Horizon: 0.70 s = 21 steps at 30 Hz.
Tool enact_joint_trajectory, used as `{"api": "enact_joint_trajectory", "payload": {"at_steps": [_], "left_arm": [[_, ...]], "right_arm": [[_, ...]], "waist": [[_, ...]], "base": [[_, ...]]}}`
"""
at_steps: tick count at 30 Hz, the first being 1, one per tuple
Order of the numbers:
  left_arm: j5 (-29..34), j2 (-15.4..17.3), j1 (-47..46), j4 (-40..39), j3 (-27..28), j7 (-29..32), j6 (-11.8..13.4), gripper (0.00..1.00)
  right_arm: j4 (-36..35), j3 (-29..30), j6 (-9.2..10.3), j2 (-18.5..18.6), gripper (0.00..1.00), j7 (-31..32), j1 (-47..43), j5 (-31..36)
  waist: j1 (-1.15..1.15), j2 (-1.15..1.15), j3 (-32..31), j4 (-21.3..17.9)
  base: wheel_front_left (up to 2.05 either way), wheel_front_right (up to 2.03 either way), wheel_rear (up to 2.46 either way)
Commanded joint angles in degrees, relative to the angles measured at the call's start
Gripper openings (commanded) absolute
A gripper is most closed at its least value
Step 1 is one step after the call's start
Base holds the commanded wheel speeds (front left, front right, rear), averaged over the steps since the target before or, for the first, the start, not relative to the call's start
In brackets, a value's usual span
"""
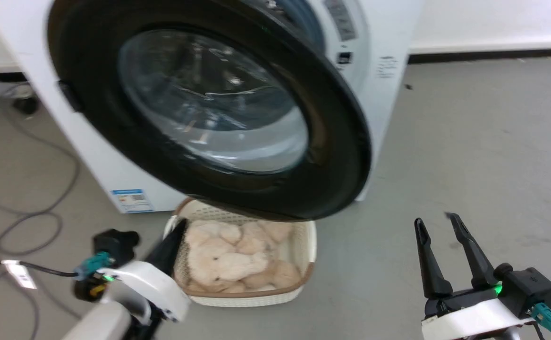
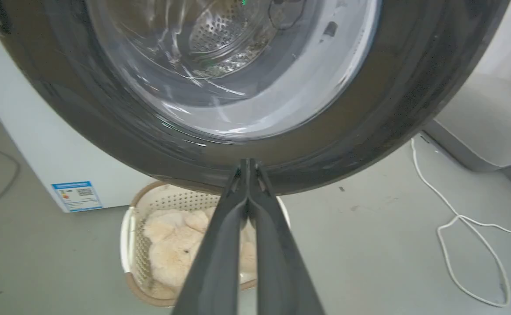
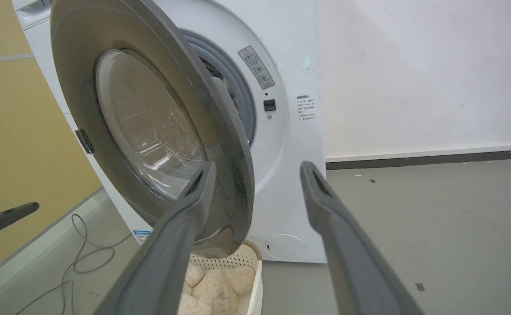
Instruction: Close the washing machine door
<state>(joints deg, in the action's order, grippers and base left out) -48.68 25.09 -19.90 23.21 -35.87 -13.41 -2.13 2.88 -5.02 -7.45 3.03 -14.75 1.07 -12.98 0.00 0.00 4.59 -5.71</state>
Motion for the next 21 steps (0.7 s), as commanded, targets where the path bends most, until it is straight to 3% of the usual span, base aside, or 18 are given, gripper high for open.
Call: {"api": "enact_joint_trajectory", "payload": {"at_steps": [1, 5, 7, 12, 17, 19, 21], "left_arm": [[3.1, 1.2, 0.2, -1.0, 1.7, -1.2, 2.2, 0.0], [10.3, 0.0, 2.5, -9.8, 12.1, -1.5, 6.5, 0.0], [14.8, -1.5, 5.8, -14.8, 17.4, -1.6, 7.5, 0.0], [22.5, -6.1, 14.6, -22.6, 25.0, -1.6, 5.7, 0.0], [26.7, -9.7, 19.4, -25.0, 27.3, -1.6, 3.4, 0.0], [27.7, -11.4, 21.1, -24.7, 27.4, -1.6, 1.7, 1.0], [28.0, -13.1, 22.2, -23.8, 27.6, -1.6, 0.2, 1.0]], "right_arm": [[-0.3, 0.3, -0.03, -0.1, 1.0, -0.3, -0.9, 0.2], [-0.4, 0.4, -0.03, -0.1, 1.0, -0.3, -1.2, 0.5], [-0.4, 0.4, -0.03, -0.1, 1.0, -0.3, -1.2, 0.5], [-0.4, 0.1, -0.03, -0.1, 1.0, -0.3, -1.3, 0.8], [-0.5, -0.1, -0.03, -0.1, 1.0, -0.3, -1.6, 1.0], [-0.5, -0.3, -0.03, -0.1, 1.0, -0.3, -1.7, 1.2], [-0.4, -0.7, -0.03, -0.1, 1.0, -0.3, -1.8, 1.4]], "waist": [[0.0, 0.0, -1.3, 3.4], [0.0, 0.0, -1.8, 6.2], [0.0, 0.0, -2.0, 7.1], [0.0, 0.0, -2.5, 8.2], [0.0, 0.0, -2.4, 8.7], [0.0, 0.0, -2.3, 8.8], [0.0, 0.0, -2.2, 8.9]], "base": [[0.0, 0.0, 0.0], [0.0, 0.0, 0.0], [0.0, 0.0, 0.0], [0.0, 0.0, 0.0], [0.0, 0.0, 0.0], [0.0, 0.0, 0.0], [0.0, 0.0, 0.0]]}}
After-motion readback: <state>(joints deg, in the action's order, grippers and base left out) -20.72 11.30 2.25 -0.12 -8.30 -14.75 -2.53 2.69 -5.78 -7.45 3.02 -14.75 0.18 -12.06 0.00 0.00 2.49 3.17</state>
